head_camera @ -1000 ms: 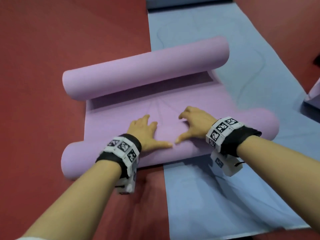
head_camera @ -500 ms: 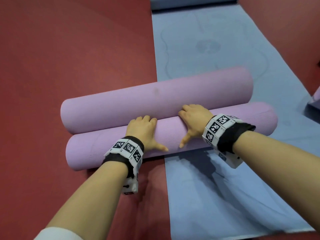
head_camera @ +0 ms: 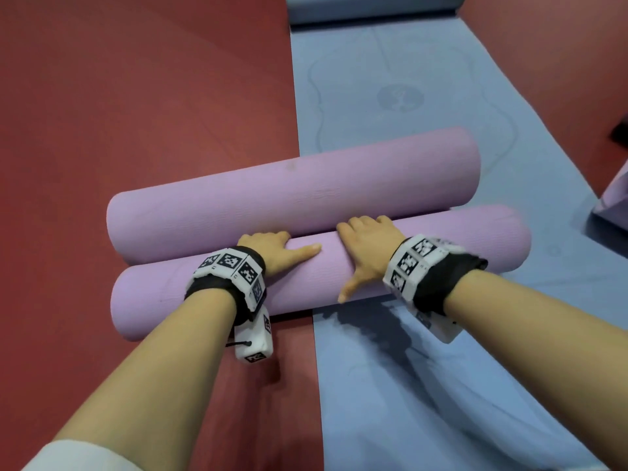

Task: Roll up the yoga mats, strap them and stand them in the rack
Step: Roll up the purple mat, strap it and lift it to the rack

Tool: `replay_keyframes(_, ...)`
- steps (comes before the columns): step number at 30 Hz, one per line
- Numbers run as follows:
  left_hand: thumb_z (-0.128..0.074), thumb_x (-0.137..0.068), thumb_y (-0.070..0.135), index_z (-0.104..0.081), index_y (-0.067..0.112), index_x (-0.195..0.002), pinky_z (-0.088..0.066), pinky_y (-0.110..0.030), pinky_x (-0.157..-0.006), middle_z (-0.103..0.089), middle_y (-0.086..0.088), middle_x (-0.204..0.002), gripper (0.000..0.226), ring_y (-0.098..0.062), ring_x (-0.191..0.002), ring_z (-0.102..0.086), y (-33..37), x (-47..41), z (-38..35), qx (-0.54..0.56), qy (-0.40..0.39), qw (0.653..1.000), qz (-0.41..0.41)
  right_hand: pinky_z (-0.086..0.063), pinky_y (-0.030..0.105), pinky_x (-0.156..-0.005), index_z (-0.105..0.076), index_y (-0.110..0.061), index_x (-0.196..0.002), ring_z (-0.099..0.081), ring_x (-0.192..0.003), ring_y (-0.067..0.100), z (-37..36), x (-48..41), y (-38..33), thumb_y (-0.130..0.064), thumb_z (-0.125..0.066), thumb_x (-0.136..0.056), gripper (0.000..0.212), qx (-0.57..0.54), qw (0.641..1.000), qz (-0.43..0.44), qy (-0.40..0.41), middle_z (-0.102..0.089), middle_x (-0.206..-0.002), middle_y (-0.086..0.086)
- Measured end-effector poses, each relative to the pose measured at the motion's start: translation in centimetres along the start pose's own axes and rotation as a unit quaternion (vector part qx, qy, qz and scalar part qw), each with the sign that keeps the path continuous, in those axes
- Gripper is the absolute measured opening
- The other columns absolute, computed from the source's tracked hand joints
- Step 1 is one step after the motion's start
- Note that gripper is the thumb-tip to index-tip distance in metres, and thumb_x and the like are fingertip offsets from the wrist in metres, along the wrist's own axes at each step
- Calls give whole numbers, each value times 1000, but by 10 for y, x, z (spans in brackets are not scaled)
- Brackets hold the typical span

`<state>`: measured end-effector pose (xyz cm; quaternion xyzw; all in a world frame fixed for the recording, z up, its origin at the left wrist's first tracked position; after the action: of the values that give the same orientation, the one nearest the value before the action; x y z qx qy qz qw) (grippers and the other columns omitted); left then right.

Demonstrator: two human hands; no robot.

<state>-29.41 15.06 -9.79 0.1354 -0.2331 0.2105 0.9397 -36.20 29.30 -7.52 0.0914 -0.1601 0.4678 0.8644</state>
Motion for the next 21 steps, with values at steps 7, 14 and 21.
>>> replay_keyframes(7,-31,-86,71,-14,17,-151,-25,-43,-113,-13,-6,-158,86,-22,-144,-20,-5,-20,32,-51,45,998,-9,-33,44,-101,-36,-11,-129,-43,-122,29,0,-10,-2,-71,-77,-46,110,7,999,-3,-31,-45,-130,11)
replay_keyframes(14,-17,-91,66,-20,24,-149,-17,-42,-114,-11,-10,-158,72,-24,-145,-13,-23,-28,13,-53,65,996,43,-43,39,-94,-44,-13,-130,-49,-114,29,19,-23,17,-75,-75,-44,111,-49,998,-22,24,-50,-124,9)
replay_keyframes(21,-17,-94,61,-27,19,-146,-23,-41,-110,-37,-11,-148,68,-23,-136,-33,-28,-35,20,-55,141,987,49,-24,47,-111,-40,-12,-134,-32,-137,19,21,-17,8,-77,-56,-67,95,-23,999,21,39,-34,-149,3)
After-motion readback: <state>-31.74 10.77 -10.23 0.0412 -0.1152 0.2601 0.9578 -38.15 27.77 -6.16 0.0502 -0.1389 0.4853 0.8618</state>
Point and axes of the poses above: each hand's wrist, its own x-axis away from the middle knuckle, its own z-axis out of the back of the hand, y = z × x, the point moved 7 cm from there along -x, towards the middle knuckle
